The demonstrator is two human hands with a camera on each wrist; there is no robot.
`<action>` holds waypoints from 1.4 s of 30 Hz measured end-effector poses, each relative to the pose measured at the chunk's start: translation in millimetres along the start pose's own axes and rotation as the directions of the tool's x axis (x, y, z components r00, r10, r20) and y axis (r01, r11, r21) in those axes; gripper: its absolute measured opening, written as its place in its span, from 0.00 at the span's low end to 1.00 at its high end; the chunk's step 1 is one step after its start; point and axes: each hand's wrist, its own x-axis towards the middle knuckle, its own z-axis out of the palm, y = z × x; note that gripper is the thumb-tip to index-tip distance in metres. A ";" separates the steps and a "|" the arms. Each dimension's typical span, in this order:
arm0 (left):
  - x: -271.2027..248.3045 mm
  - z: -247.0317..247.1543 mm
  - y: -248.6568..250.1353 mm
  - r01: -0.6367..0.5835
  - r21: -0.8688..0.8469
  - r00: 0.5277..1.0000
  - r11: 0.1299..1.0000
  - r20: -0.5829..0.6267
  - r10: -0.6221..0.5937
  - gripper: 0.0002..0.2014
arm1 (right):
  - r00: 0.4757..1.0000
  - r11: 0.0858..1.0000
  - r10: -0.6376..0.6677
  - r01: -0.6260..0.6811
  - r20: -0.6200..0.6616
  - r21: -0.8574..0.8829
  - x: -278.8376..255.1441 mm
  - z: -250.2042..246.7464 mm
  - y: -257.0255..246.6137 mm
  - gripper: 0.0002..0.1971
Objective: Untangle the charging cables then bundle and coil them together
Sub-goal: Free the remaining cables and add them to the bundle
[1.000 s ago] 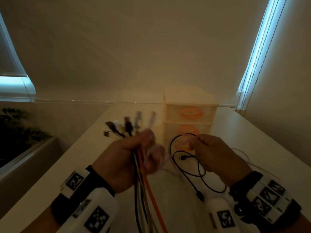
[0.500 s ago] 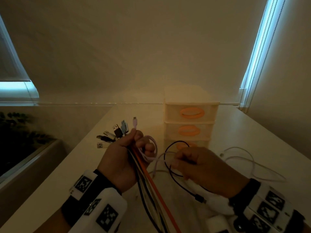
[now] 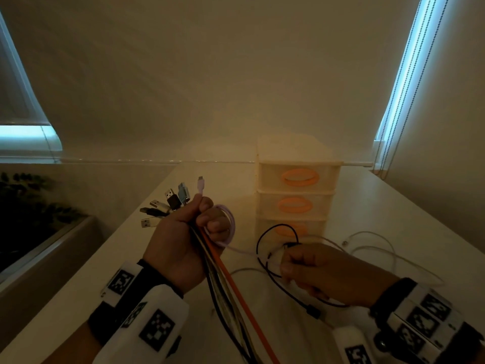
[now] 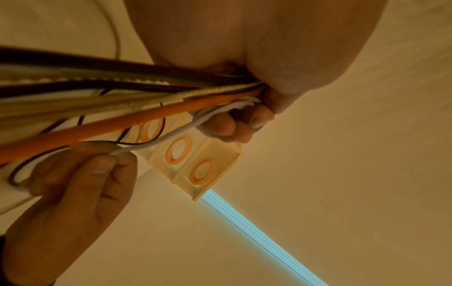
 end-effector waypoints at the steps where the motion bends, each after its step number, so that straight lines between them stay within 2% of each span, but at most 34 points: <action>1: 0.3 0.0 -0.2 -0.003 0.001 1.000 1.000 -0.005 0.003 0.19 | 0.999 0.999 -0.043 0.042 -0.023 -0.013 1.3 0.0 1.0 0.13; 4: 0.0 -0.2 0.9 0.002 -0.004 1.000 1.000 0.003 -0.002 0.19 | 0.994 0.997 -0.080 0.078 -0.070 -0.029 3.1 -1.8 1.9 0.12; 6: -1.4 -1.6 4.1 0.014 0.017 0.999 1.000 0.036 -0.014 0.18 | 0.997 0.997 -0.028 0.022 -0.078 -0.077 4.1 -3.9 4.2 0.15; 8: -3.1 -2.4 6.0 0.052 0.053 0.991 0.997 0.121 -0.058 0.17 | 0.978 0.991 0.046 -0.070 -0.201 -0.118 7.1 -8.7 6.8 0.18; 11: -8.1 0.2 -3.6 0.156 0.226 0.949 0.961 0.236 -0.209 0.14 | 0.882 0.995 0.045 -0.083 -0.469 -0.061 9.7 -13.4 2.1 0.16; 13: -12.4 2.6 -17.7 0.209 0.389 0.897 0.897 0.288 -0.334 0.15 | 0.814 0.999 -0.045 0.020 -0.579 -0.049 9.2 -8.4 -6.3 0.14; 15: -16.5 5.9 -29.3 0.275 0.467 0.861 0.840 0.268 -0.431 0.17 | 0.766 0.985 -0.147 0.168 -0.625 -0.027 8.0 1.7 -15.6 0.10; 16: -17.5 8.3 -32.3 0.304 0.462 0.860 0.833 0.243 -0.448 0.18 | 0.760 0.970 -0.191 0.242 -0.621 -0.002 7.0 7.1 -19.5 0.09; 17: -17.9 11.3 -33.7 0.303 0.440 0.879 0.845 0.214 -0.427 0.18 | 0.768 0.947 -0.239 0.319 -0.595 0.031 5.6 12.8 -23.6 0.07; 20: -14.1 16.4 -32.0 0.166 0.306 0.977 0.937 0.078 -0.198 0.18 | 0.799 0.895 -0.400 0.447 -0.448 -0.002 3.9 24.1 -26.2 0.07; 22: -10.2 16.5 -28.1 0.056 0.182 0.998 0.982 0.015 -0.060 0.19 | 0.855 0.917 -0.383 0.398 -0.349 -0.032 5.6 26.5 -21.4 0.11; 24: -6.1 10.0 -21.4 -0.009 0.036 0.999 0.999 -0.034 0.010 0.19 | 0.921 0.950 -0.312 0.302 -0.236 -0.078 6.0 24.4 -17.0 0.09; 26: -3.4 5.2 -13.5 -0.029 -0.062 0.999 0.998 -0.029 0.027 0.18 | 0.955 0.951 -0.252 0.213 -0.160 -0.222 4.6 18.7 -11.8 0.11; 28: -1.8 1.5 -9.6 -0.027 -0.048 1.000 0.998 0.003 0.028 0.18 | 0.955 0.929 -0.227 0.154 -0.191 -0.337 4.8 12.1 -4.6 0.16; 29: -1.6 1.4 -9.0 -0.028 -0.020 0.999 0.999 0.023 0.029 0.18 | 0.948 0.930 -0.225 0.140 -0.226 -0.339 5.3 10.0 -2.0 0.17; 32: -1.7 -1.4 -7.3 -0.030 0.000 0.997 1.000 0.072 0.030 0.18 | 0.949 0.960 -0.198 0.137 -0.246 -0.245 6.6 9.9 2.3 0.17; 35: -2.3 -5.0 -2.4 -0.015 -0.043 0.992 0.999 0.125 0.020 0.18 | 0.981 0.984 -0.166 0.158 -0.097 -0.087 5.4 14.6 0.5 0.14; 38: -2.3 -5.9 -1.2 -0.032 -0.039 0.992 0.999 0.121 0.036 0.18 | 0.991 0.990 -0.133 0.131 -0.031 -0.059 4.6 15.1 -1.1 0.13; 40: -2.1 -4.3 -3.0 -0.041 -0.032 0.994 0.999 0.097 0.044 0.18 | 0.996 0.996 -0.086 0.085 -0.032 -0.038 4.7 12.7 -0.2 0.13; 42: -1.9 -3.7 -3.6 -0.041 -0.014 0.997 0.999 0.069 0.042 0.18 | 0.996 0.993 -0.067 0.061 -0.065 -0.101 4.8 11.4 1.7 0.14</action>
